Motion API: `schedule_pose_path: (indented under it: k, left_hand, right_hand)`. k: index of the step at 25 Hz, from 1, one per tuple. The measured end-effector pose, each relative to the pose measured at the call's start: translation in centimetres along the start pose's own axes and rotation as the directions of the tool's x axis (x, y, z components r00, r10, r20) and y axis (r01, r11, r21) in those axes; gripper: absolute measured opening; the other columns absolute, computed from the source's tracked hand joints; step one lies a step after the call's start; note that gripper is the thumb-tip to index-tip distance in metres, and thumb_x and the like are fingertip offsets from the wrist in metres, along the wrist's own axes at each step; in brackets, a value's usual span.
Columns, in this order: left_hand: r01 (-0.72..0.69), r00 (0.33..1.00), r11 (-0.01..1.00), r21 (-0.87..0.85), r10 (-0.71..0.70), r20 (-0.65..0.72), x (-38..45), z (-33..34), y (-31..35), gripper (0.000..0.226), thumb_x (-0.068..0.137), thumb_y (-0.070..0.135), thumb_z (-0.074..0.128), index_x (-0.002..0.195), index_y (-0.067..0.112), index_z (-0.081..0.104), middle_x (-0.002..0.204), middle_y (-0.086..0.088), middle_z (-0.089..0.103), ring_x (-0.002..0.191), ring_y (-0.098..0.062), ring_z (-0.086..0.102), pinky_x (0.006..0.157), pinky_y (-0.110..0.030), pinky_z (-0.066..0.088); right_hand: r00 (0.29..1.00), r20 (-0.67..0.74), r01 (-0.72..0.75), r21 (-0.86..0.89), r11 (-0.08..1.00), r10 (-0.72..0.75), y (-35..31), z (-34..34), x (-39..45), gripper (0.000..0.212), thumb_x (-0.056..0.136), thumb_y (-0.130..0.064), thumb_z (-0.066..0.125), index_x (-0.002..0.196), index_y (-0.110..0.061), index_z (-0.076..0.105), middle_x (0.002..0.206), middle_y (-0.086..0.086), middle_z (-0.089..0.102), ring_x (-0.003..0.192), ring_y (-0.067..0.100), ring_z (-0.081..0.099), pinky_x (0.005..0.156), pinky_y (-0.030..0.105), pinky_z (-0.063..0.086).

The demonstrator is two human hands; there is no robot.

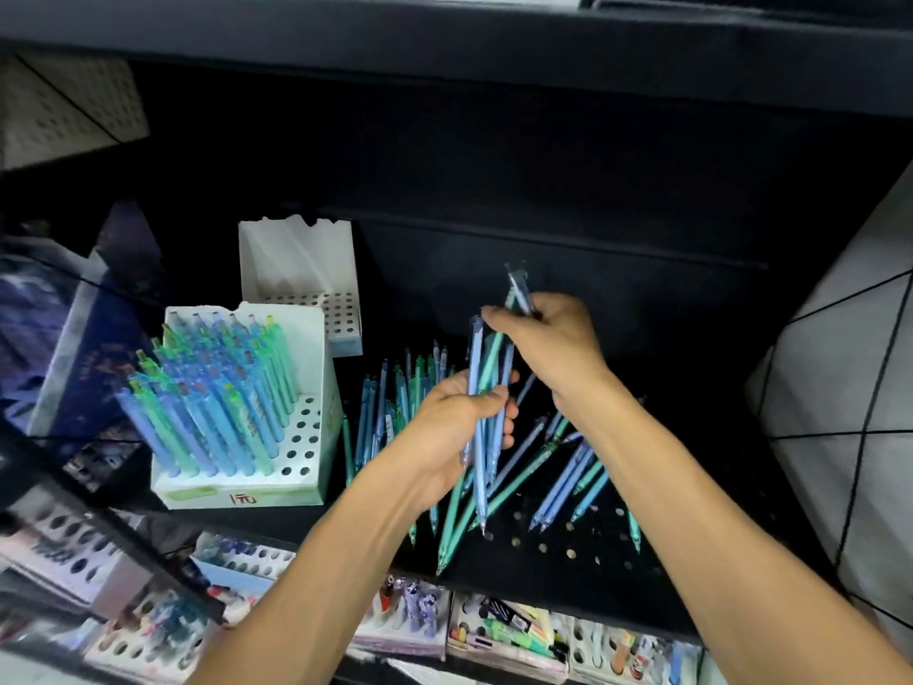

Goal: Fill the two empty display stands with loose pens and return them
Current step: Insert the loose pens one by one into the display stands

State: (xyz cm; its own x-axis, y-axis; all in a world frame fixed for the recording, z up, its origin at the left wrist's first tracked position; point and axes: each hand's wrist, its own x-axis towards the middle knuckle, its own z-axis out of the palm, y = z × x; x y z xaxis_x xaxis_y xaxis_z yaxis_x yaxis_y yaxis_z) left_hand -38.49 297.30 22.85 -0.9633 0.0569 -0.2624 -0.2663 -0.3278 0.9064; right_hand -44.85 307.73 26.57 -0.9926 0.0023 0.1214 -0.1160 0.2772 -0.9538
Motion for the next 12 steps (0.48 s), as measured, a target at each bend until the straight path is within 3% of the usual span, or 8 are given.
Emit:
schedule_pose_path:
  k: [3,5,7,9,10,12]
  left_hand:
    - [0.018,1.0,1.0,0.023,-0.018,-0.015,-0.4,-1.1,0.1,0.012,0.099,0.002,0.054,0.104,0.008,0.064,0.069,-0.004,0.064,0.06,-0.015,0.058,0.056,-0.026,0.052]
    - [0.051,0.996,0.998,-0.048,-0.054,-0.074,-0.6,-1.6,0.1,0.014,0.099,0.001,0.051,0.106,0.004,0.063,0.071,-0.008,0.066,0.06,-0.018,0.062,0.058,-0.029,0.054]
    - [0.045,0.988,0.978,-0.205,-0.074,-0.133,-0.5,-2.3,0.3,0.014,0.097,0.002,0.045,0.098,0.004,0.059,0.069,-0.009,0.062,0.055,-0.021,0.058,0.058,-0.032,0.051]
    - [0.0,0.983,0.953,-0.302,-0.056,-0.175,-0.6,-2.4,0.6,0.013,0.09,0.006,0.04,0.084,0.009,0.051,0.061,-0.005,0.05,0.046,-0.016,0.044,0.05,-0.029,0.041]
    - [-0.025,0.98,0.955,-0.294,-0.034,-0.194,-0.8,-2.1,0.6,0.015,0.088,0.007,0.038,0.078,0.011,0.048,0.058,-0.003,0.045,0.042,-0.013,0.038,0.046,-0.026,0.035]
    - [-0.075,0.972,0.97,-0.232,0.019,-0.234,-1.3,-1.6,0.6,0.022,0.091,0.009,0.038,0.071,0.012,0.047,0.051,0.0,0.041,0.038,-0.01,0.033,0.041,-0.024,0.029]
  right_hand:
    - [0.985,-0.172,0.033,0.154,0.988,-0.006,-1.1,0.0,0.9,0.023,0.09,-0.028,0.071,0.07,-0.019,0.062,0.048,-0.016,0.048,0.041,-0.001,0.04,0.045,0.018,0.033]
    - [0.973,-0.227,0.026,0.237,0.971,0.03,-2.0,-1.8,1.9,0.019,0.092,-0.025,0.068,0.075,-0.02,0.062,0.056,-0.008,0.044,0.04,0.002,0.033,0.04,0.018,0.026]
    - [0.998,-0.018,-0.061,0.135,0.989,0.064,-2.7,-2.9,1.4,0.01,0.094,-0.022,0.066,0.085,-0.019,0.064,0.063,-0.003,0.039,0.039,0.004,0.029,0.036,0.018,0.022]
    - [0.957,0.279,-0.065,-0.051,0.997,0.077,-2.5,-2.2,-0.8,0.006,0.095,-0.018,0.066,0.099,-0.022,0.064,0.059,-0.008,0.048,0.036,0.0,0.037,0.034,0.014,0.027]
    - [0.921,0.385,-0.013,-0.114,0.993,0.056,-2.3,-1.4,-2.2,0.014,0.094,-0.017,0.066,0.106,-0.023,0.063,0.061,-0.012,0.057,0.039,-0.002,0.047,0.038,0.013,0.036]
    - [0.903,0.427,0.124,-0.162,0.979,-0.043,-1.2,0.4,-3.8,0.026,0.092,-0.018,0.069,0.116,-0.021,0.06,0.08,-0.007,0.072,0.065,-0.001,0.066,0.065,0.024,0.057]
